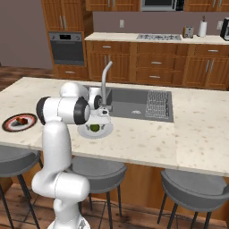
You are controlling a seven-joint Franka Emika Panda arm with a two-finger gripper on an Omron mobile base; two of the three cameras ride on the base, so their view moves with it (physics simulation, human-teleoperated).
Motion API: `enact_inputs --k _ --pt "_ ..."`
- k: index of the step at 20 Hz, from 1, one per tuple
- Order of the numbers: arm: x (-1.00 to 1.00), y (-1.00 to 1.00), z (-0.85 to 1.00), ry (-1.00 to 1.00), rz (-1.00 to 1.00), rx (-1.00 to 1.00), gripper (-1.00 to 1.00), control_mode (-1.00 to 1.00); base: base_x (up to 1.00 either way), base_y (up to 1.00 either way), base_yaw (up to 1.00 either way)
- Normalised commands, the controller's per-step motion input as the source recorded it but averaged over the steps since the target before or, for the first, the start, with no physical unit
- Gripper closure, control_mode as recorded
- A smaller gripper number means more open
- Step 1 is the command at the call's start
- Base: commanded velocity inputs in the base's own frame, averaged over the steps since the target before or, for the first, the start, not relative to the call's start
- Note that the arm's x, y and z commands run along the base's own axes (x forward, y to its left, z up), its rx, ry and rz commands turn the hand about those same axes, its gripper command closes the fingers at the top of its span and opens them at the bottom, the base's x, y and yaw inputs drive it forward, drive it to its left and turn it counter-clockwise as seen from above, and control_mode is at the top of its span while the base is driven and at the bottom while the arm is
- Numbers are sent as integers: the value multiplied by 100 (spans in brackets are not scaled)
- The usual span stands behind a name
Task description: Transport the chicken drumstick and lime to the fridge. Place the chicken drumstick on the rack containing meat and place the lime on the rack containing the vegetable, ensuring meats and vegetables are on different racks.
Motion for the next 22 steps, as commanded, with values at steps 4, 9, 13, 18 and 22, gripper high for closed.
enact_inputs --k 4,9,13,18,22 --pt "0 0 -4 0 5 1 -100 -100 0 0 0" --pt "0 0 0 0 4 0 -100 -100 0 0 0" --pt "-1 7 -12 0 4 0 100 -100 0 0 0" --pt "-13 5 -13 0 3 1 100 -100 0 0 0" --pt "-9 3 -8 -1 3 1 100 -100 0 0 0"
